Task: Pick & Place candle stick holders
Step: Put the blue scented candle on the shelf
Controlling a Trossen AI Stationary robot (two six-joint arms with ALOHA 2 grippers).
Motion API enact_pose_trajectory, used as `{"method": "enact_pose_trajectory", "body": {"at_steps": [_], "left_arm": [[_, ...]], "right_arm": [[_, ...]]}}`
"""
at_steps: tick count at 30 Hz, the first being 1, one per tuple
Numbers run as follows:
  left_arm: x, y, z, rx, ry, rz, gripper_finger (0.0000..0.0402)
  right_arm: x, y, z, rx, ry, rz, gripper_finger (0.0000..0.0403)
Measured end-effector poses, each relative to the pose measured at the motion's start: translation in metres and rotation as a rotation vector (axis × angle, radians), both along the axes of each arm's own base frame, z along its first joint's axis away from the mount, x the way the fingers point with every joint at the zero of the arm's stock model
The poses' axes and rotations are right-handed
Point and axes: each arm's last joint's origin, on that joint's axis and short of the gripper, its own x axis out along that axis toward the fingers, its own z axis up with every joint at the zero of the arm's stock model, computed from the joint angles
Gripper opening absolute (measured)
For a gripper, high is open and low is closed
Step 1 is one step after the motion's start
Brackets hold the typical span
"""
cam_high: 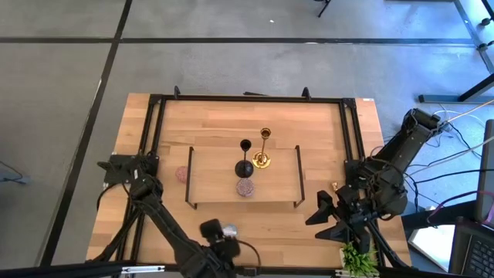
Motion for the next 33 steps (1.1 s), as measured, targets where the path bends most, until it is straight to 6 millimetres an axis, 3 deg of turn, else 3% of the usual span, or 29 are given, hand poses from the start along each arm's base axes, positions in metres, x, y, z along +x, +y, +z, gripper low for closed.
{"method": "enact_pose_trajectory", "body": {"at_steps": [6,9,12,22,33], "left_arm": [[-0.005,0.000,-0.028,-0.186,0.095,0.350,0.0268],[-0.008,0.003,-0.045,-0.198,0.133,0.477,0.0268],[-0.006,0.007,-0.049,-0.198,0.120,0.545,0.0268],[0.028,0.034,-0.051,-0.236,0.072,0.548,0.0276],[0.030,0.048,-0.052,-0.209,0.183,0.553,0.0308]], "right_arm": [[0.000,0.000,0.000,0.001,0.000,0.000,0.0232],[0.000,0.000,0.000,0.001,0.000,0.000,0.0232],[0.000,0.000,0.000,0.000,0.000,0.000,0.0232],[0.002,-0.001,-0.001,0.016,0.012,-0.006,0.0232],[0.002,-0.001,0.000,0.016,0.012,-0.005,0.0232]]}}
